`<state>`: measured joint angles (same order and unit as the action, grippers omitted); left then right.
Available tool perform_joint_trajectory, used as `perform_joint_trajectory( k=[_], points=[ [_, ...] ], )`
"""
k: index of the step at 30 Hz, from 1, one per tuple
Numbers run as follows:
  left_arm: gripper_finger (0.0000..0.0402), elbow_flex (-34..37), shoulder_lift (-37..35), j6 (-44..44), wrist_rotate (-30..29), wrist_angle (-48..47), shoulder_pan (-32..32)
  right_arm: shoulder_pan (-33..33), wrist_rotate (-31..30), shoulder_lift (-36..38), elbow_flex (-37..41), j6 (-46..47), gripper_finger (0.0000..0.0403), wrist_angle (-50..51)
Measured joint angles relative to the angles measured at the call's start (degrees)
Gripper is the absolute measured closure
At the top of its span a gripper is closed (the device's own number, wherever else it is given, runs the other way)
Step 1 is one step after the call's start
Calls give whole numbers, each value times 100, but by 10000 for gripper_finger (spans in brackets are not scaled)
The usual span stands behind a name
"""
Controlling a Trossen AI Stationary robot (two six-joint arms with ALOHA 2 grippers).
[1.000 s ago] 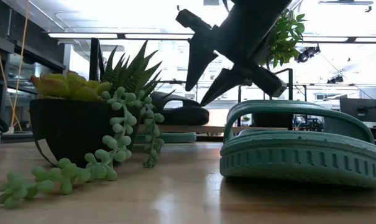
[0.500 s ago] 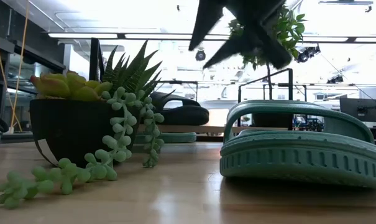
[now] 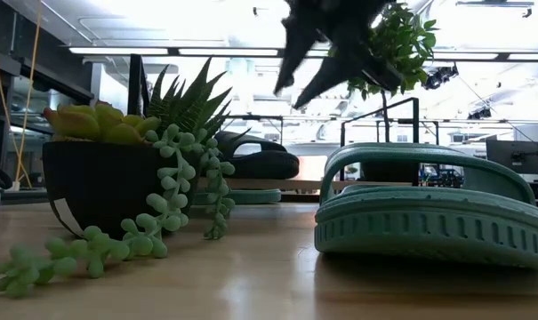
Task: Pick and place slides into the shelf
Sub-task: Put the black slipper on the shelf
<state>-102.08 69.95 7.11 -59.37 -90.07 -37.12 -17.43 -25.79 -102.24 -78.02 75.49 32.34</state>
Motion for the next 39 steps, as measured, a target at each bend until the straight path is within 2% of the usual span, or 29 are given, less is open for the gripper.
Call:
perform_joint_trajectory(
  k=[8,13,22,29,34,39],
  points=[
    [316,0,0,-263,-3,3,0,277,664,0,0,-144,395,748],
    [316,0,0,-306,-23,3,0,526,726,-6,4,-213,384,768],
    [316,0,0,-308,-22,5,0,932,1075,-20,13,-251,399,990],
    [316,0,0,-308,-22,5,0,930,1296,-315,15,-199,402,815],
    [316,0,0,-309,-14,7,0,835,1097,-478,19,37,403,834],
    [316,0,0,-304,-1,5,0,833,1194,-476,17,83,403,852]
  ],
)
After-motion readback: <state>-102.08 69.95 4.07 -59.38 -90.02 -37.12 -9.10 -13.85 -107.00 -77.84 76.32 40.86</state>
